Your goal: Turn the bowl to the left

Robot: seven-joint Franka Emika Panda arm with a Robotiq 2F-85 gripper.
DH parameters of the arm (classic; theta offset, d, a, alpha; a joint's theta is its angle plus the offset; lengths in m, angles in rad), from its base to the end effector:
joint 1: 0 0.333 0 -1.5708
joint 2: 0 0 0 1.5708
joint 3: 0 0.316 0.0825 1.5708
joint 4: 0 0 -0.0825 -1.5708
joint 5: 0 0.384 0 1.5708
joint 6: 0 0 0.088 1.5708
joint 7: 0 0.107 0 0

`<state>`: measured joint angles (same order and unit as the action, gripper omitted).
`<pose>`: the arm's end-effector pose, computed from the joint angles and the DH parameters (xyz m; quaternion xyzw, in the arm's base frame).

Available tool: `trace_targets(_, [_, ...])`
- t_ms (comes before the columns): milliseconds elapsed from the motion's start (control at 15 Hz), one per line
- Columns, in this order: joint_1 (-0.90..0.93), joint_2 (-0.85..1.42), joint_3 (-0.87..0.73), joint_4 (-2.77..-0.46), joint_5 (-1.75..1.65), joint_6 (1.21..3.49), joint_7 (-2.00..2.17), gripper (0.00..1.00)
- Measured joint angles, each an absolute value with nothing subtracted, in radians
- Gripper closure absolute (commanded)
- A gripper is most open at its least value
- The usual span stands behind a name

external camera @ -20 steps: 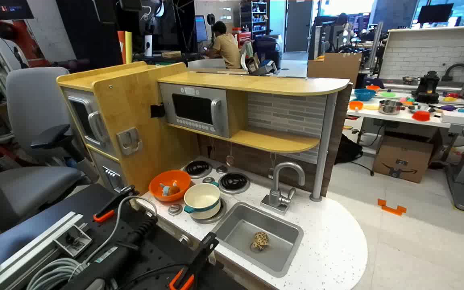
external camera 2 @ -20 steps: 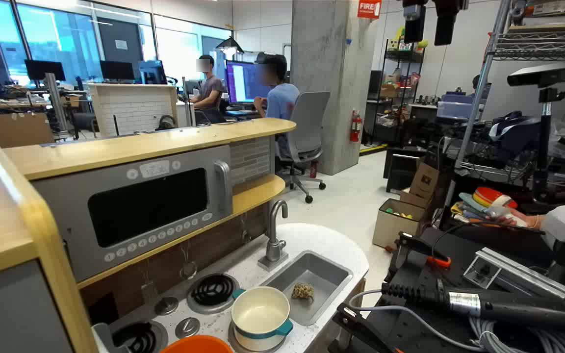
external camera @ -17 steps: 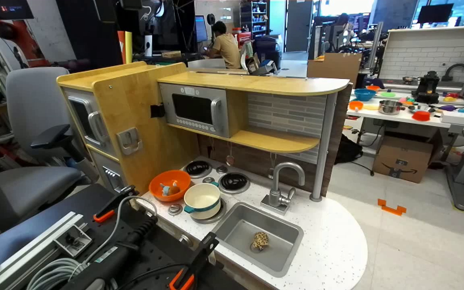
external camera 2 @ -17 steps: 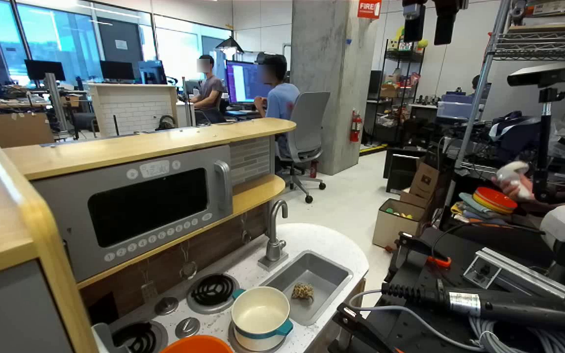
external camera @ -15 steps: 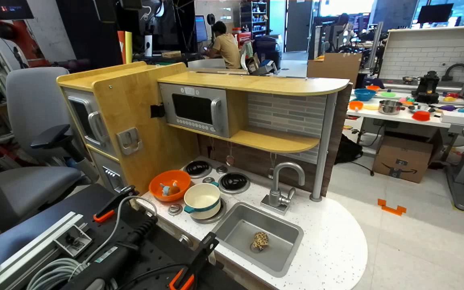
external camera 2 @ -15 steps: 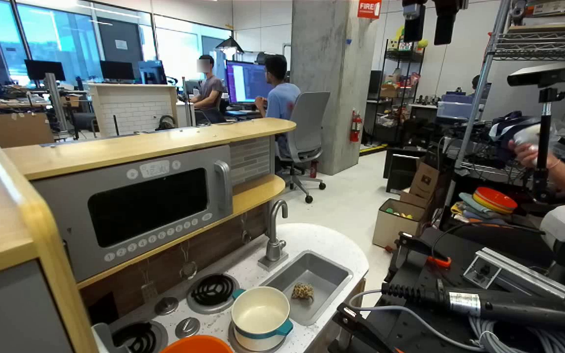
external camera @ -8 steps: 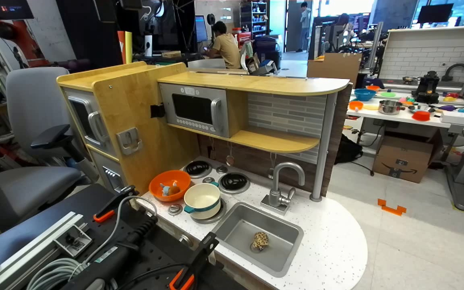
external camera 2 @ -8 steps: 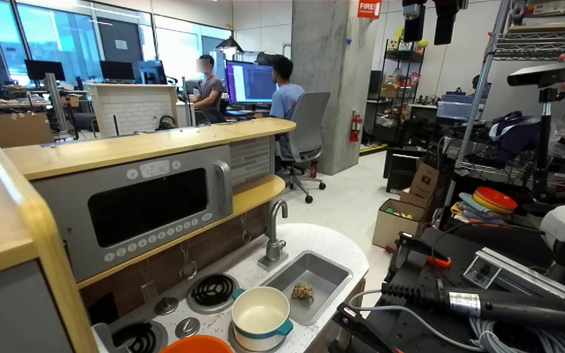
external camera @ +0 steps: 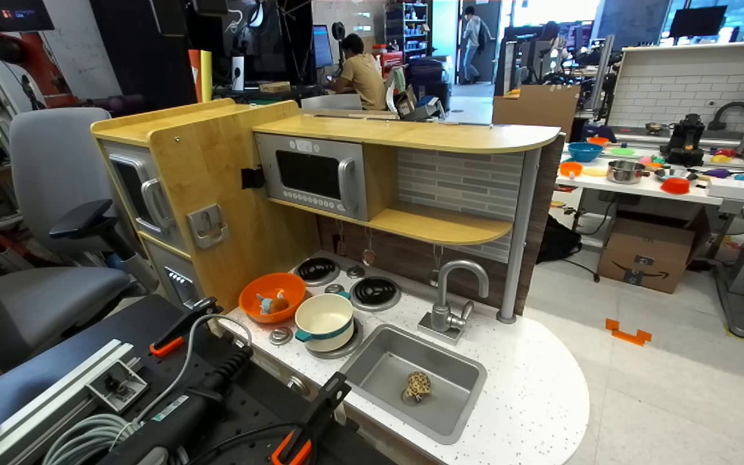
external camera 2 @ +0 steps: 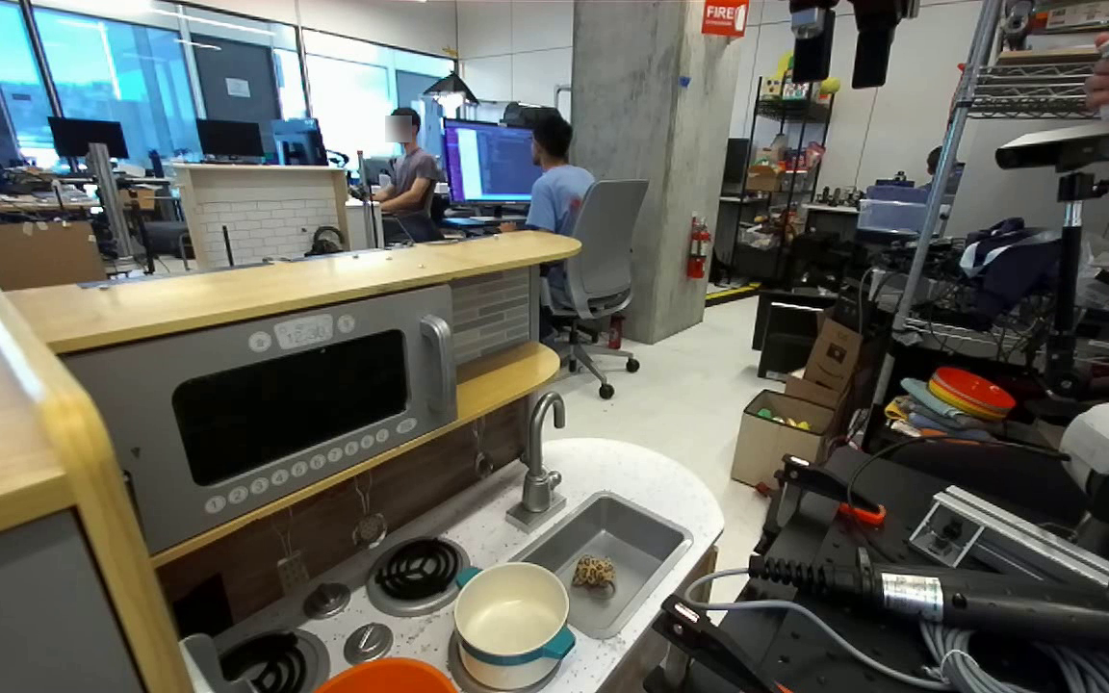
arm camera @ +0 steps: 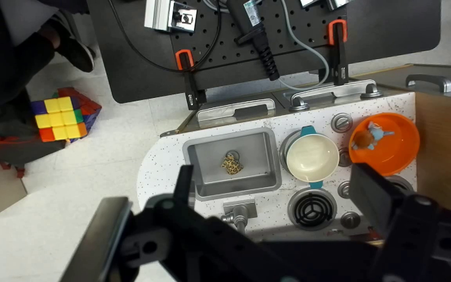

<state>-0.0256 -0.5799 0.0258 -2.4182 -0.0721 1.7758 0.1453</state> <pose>0.3692 -0.0053 0.5086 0.9964 -0.0663 -0.0283 0.0442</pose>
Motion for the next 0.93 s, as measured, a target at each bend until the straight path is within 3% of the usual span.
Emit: trace_targets(933, [-0.026,-0.577,0.022,-2.46,-0.072,1.83,0.142,0.0])
